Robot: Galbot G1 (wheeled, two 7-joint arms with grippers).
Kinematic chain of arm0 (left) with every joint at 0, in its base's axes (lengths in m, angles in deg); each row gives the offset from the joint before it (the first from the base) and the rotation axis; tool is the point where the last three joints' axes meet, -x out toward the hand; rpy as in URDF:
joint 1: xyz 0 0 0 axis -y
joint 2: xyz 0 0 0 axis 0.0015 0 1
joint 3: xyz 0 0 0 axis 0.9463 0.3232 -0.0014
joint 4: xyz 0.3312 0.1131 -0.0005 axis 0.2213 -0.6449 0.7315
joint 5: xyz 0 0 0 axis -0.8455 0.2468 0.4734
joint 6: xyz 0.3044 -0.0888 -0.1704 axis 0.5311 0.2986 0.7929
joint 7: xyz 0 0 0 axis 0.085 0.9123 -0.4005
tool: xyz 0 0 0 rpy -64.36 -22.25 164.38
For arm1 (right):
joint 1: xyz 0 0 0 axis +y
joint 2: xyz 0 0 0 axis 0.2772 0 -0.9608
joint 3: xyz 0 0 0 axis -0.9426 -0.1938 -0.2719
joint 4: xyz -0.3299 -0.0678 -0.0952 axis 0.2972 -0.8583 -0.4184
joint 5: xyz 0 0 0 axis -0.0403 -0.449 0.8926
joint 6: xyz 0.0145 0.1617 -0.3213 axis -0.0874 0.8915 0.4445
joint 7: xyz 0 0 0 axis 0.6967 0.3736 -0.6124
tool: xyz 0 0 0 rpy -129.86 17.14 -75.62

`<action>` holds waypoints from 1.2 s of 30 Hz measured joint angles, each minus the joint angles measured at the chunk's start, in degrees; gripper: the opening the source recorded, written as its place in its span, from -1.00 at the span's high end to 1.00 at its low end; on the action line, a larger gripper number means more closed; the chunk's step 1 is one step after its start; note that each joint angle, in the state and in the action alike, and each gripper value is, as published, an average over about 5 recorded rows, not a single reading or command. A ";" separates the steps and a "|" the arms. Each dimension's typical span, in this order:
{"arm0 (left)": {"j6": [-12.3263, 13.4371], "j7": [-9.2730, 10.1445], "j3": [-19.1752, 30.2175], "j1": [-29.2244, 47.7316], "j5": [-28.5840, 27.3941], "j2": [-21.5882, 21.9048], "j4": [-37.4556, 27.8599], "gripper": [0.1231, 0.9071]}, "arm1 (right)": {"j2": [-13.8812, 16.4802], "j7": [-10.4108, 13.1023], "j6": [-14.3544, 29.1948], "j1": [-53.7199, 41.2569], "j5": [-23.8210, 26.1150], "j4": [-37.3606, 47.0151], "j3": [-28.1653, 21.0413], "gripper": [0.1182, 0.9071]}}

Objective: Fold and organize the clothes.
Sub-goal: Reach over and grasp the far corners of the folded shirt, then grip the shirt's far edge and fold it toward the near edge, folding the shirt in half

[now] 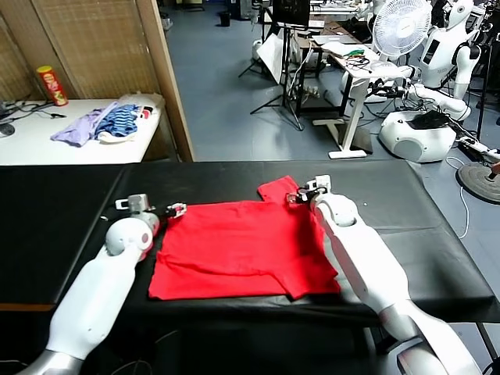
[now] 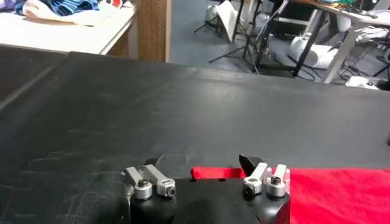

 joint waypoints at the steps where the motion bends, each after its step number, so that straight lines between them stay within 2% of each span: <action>1: -0.01 -0.13 -0.01 -0.14 0.02 0.11 0.18 -0.35 | -0.15 -0.09 0.03 0.02 0.06 0.11 0.02 0.43; 5: -0.28 -0.33 -0.01 -0.77 0.21 0.38 1.40 0.23 | -0.85 -0.28 0.45 0.20 0.50 0.58 0.28 0.88; 9: -0.17 -0.68 0.04 -1.08 0.31 0.27 2.30 0.79 | -1.28 -0.28 2.63 0.69 1.05 0.63 0.89 0.99; 11: 0.36 -0.92 -0.02 -1.09 0.28 0.04 2.44 0.94 | -1.28 -0.28 4.23 1.13 1.16 0.27 1.18 0.99; 17: 3.30 -1.71 -1.08 -1.10 -1.83 -0.80 3.24 0.99 | -0.27 -1.08 8.39 2.96 -0.13 -2.69 2.46 0.99; 21: 4.54 -1.81 -2.16 -1.95 -3.69 -0.78 5.08 0.99 | 1.44 -1.88 8.95 5.61 -2.27 -8.39 3.75 0.99; 30: 4.12 -0.58 -5.88 -9.99 -3.32 2.42 16.80 0.99 | 8.63 -2.31 6.10 15.62 -8.60 -25.65 7.90 0.99; 33: 3.60 0.26 -7.28 -14.04 -2.89 3.89 21.56 0.99 | 11.13 -1.34 3.67 18.69 -11.77 -30.31 9.05 0.99; 36: 3.25 0.63 -8.88 -17.98 -3.04 5.07 25.73 0.99 | 13.22 0.60 0.65 21.24 -14.70 -34.42 9.95 0.99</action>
